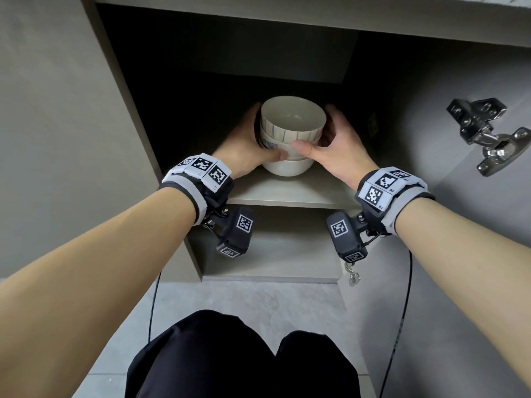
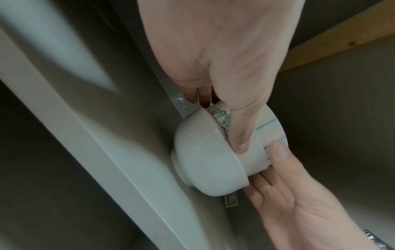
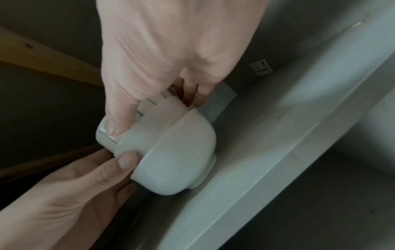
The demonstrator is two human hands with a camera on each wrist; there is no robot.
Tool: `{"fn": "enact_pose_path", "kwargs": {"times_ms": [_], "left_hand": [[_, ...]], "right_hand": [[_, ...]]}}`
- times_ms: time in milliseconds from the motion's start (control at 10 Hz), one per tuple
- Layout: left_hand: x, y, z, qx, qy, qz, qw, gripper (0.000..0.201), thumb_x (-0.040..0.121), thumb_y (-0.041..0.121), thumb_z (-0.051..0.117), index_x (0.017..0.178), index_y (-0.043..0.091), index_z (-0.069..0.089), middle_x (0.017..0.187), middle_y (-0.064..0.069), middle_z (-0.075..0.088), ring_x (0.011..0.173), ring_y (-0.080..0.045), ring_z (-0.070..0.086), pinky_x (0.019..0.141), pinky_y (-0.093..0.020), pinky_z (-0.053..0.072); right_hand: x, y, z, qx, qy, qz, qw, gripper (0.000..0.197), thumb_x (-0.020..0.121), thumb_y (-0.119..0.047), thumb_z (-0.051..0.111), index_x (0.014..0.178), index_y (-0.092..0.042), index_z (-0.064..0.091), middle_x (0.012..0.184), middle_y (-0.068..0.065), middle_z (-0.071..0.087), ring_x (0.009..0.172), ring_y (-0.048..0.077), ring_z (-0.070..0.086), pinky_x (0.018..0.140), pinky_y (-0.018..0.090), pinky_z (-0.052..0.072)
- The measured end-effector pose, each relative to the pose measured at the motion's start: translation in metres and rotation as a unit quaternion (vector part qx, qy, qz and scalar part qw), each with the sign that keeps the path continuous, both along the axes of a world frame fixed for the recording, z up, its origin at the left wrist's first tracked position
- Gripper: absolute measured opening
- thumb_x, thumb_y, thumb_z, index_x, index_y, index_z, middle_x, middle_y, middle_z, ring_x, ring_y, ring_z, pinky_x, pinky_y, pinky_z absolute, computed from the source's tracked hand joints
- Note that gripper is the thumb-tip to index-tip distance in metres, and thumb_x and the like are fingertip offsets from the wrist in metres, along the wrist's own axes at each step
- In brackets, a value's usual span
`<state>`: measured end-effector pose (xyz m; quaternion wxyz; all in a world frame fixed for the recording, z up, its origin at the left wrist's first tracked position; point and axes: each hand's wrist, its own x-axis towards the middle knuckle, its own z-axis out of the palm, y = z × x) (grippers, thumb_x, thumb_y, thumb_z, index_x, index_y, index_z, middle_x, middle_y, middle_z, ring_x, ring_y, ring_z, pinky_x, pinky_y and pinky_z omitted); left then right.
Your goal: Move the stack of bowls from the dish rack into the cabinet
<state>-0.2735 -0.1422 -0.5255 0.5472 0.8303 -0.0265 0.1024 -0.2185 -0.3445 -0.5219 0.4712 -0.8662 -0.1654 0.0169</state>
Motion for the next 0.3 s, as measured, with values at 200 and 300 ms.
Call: {"fn": "enact_pose_path", "kwargs": {"times_ms": [200,300], "left_hand": [[-0.003,0.0,0.007,-0.034,0.015,-0.016,0.999,0.1,0.07,0.005,0.088,0.149,0.02,0.028,0.128,0.02,0.05,0.11,0.02,0.05,0.093,-0.004,0.04],[-0.012,-0.002,0.016,-0.022,0.057,0.037,0.997,0.116,0.071,0.022,0.089,0.158,0.015,0.013,0.156,0.003,0.039,0.136,-0.003,0.039,0.113,-0.024,0.033]], "right_hand": [[-0.004,-0.017,-0.005,-0.013,-0.007,0.013,1.0,0.119,0.064,-0.066,0.082,0.16,-0.036,0.017,0.168,-0.002,0.032,0.152,0.019,0.036,0.122,0.048,0.036],[-0.002,-0.019,-0.008,0.059,0.009,-0.006,0.998,0.111,0.068,-0.074,0.077,0.157,-0.036,0.024,0.164,-0.001,0.039,0.149,0.016,0.04,0.121,0.046,0.037]]}}
